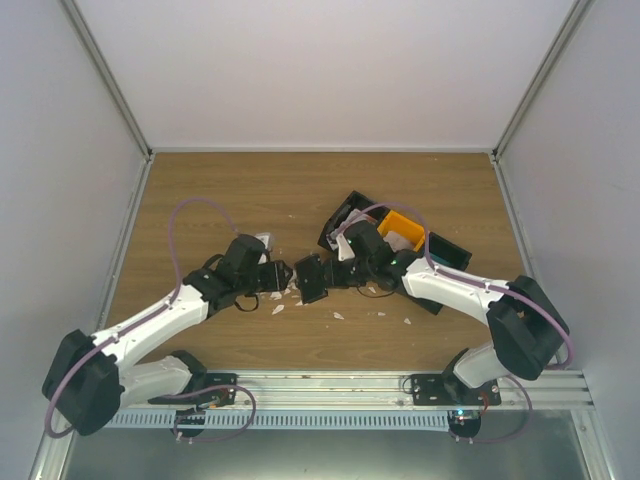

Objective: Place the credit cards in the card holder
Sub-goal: Open the card holder at the center of the board.

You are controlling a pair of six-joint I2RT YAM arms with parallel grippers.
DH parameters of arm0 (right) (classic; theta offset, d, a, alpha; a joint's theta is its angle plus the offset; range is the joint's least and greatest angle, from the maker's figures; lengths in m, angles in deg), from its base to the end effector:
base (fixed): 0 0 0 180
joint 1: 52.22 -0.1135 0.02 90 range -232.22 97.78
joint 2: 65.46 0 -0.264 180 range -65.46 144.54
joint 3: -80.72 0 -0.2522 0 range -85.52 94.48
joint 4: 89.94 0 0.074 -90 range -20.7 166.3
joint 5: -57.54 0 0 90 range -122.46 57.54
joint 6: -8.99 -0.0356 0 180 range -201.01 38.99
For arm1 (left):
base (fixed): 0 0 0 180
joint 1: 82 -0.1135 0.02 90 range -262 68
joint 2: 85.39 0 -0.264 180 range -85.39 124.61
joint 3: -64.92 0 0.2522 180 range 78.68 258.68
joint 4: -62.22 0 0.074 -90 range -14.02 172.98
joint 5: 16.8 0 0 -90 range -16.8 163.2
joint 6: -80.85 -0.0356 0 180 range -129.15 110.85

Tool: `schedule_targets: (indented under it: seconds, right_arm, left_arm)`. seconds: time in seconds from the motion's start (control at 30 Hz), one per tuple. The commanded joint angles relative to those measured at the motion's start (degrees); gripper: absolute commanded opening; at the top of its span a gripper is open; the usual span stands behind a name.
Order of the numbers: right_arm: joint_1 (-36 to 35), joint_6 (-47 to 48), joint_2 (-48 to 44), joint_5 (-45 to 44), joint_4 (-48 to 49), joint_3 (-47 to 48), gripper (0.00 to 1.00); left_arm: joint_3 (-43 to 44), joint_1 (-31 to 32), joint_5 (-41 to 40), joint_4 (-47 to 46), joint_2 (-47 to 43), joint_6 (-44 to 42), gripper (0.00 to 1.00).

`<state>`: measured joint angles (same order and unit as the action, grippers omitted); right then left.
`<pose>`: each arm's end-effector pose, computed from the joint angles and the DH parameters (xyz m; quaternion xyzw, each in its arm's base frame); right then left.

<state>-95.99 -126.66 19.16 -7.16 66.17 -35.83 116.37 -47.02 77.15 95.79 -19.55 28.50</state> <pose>0.2100 0.2223 0.2101 -0.0689 0.9029 0.4062 0.1227 0.1867 -0.1336 0.2104 -0.0094 0.9329 -0.2382 0.2698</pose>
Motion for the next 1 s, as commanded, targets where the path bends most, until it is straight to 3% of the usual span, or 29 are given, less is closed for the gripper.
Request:
schedule_targets:
  seconds: [0.0, 0.13, 0.37, 0.73, 0.97]
  right_arm:
    - [-0.4, 1.4, -1.7, -1.4, -0.5, 2.1, 0.01]
    - [-0.4, 0.5, -1.6, 1.4, 2.0, 1.5, 0.01]
    - [-0.4, -0.4, -1.8, 2.2, 2.6, 0.8, 0.01]
    - [-0.6, -0.3, 0.0, 0.7, 1.3, 0.9, 0.0]
    - [-0.9, -0.5, 1.9, 1.1, 1.7, 0.2, 0.01]
  left_arm:
    - [1.4, -0.2, 6.7, -5.3, -5.3, -2.1, 0.54]
    - [0.4, -0.5, 15.2, -7.9, -4.8, -3.2, 0.7]
    - [-1.0, -0.6, 11.4, -4.5, -1.0, -2.2, 0.62]
    - [-1.8, -0.6, 14.6, -3.1, 3.2, -2.0, 0.28]
    - [-1.4, -0.7, 14.2, -2.0, 1.6, -2.3, 0.0]
